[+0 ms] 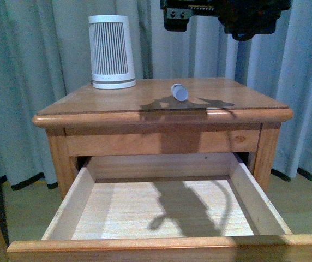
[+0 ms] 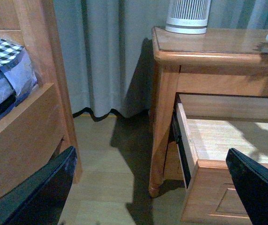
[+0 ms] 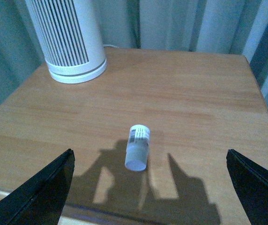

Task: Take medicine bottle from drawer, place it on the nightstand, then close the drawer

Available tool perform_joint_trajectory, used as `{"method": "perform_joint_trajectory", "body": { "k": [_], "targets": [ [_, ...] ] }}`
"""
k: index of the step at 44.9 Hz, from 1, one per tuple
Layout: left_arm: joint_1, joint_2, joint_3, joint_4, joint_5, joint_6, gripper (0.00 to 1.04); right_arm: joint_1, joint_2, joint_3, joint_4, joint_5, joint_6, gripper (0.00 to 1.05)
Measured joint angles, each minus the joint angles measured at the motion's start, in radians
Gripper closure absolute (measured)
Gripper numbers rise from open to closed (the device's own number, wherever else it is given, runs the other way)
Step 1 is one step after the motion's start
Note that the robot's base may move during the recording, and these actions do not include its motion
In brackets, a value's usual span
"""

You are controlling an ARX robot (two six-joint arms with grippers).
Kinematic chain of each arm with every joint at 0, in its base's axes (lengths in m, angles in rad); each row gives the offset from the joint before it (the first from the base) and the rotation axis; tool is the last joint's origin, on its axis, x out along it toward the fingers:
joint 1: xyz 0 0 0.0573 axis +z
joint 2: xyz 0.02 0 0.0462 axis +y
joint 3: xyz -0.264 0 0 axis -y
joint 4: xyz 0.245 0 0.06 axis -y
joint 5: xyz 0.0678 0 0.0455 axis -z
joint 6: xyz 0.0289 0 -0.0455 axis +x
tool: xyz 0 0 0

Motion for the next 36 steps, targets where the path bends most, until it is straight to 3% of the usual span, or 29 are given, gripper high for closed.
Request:
{"method": "perform_joint_trajectory", "body": {
  "k": [19,30,36],
  "targets": [
    [0.000,0.000,0.000,0.000,0.000,0.000,0.06,-0.023,-0.467,-0.649,0.102,-0.059,0.070,0.07],
    [0.000,0.000,0.000,0.000,0.000,0.000,0.06,0.060,-0.583,-1.024,0.163,-0.015,0.177,0.56],
    [0.000,0.000,0.000,0.000,0.000,0.000,0.06,0.108,-0.545,-1.123,0.246,0.021,0.205,0.75]
  ]
}}
